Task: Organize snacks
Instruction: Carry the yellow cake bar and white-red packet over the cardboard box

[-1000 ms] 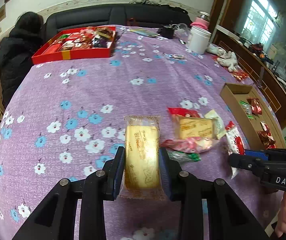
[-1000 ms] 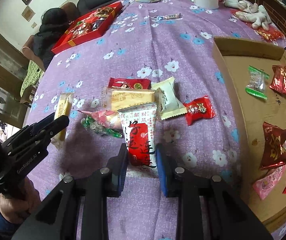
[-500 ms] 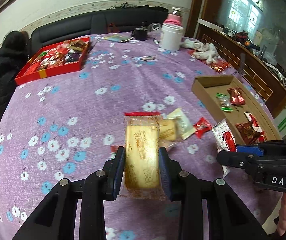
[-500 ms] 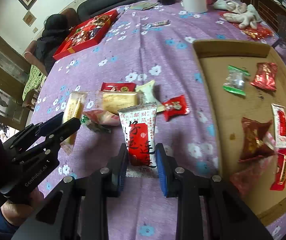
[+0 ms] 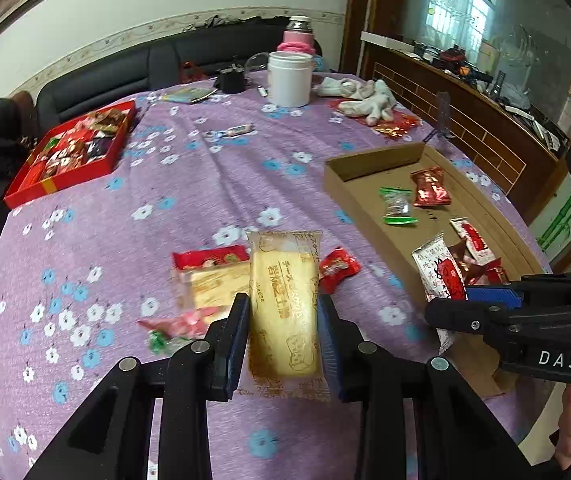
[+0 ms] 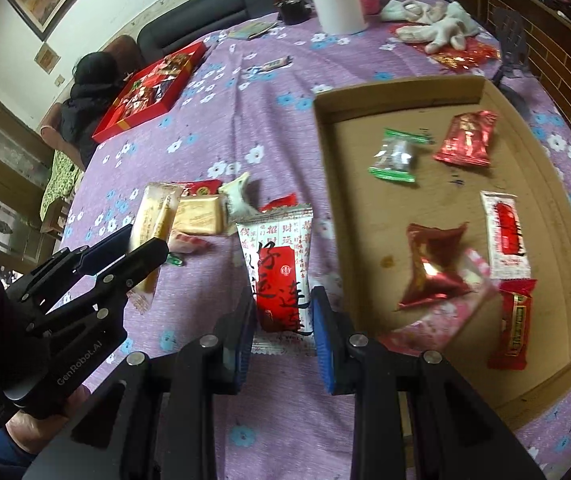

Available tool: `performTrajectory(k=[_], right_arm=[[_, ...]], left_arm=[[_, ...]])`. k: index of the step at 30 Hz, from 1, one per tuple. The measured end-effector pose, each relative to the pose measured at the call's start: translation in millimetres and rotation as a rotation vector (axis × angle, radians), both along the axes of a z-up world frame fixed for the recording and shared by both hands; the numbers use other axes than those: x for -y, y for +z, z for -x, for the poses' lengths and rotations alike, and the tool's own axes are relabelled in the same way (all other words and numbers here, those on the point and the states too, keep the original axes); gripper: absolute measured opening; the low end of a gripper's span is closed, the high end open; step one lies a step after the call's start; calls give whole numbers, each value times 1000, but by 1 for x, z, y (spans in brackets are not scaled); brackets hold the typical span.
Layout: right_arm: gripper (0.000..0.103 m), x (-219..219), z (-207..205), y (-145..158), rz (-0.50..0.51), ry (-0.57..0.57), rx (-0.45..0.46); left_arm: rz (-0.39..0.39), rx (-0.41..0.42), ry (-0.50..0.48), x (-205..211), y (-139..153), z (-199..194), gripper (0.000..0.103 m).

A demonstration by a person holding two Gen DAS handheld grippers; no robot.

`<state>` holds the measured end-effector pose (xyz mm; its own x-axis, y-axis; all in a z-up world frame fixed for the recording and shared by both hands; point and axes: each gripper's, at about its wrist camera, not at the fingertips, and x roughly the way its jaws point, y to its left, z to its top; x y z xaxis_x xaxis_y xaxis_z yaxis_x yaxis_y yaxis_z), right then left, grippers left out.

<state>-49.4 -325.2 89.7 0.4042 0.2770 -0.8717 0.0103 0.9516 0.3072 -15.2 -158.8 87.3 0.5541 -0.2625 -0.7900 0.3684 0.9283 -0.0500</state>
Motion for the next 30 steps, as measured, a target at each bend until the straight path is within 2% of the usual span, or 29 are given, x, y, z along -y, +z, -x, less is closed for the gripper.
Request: performTrajectory(k=[8, 19, 30], right_arm=[[26, 30, 6, 1, -9, -33, 2], [26, 75, 14, -3, -16, -95, -7], [26, 111, 20, -12, -13, -148, -37]], left_arm=[[-26, 15, -55, 38, 3, 3, 35], [-100, 50, -156, 96, -2, 10, 35], [-115, 30, -225, 139, -13, 12, 35]])
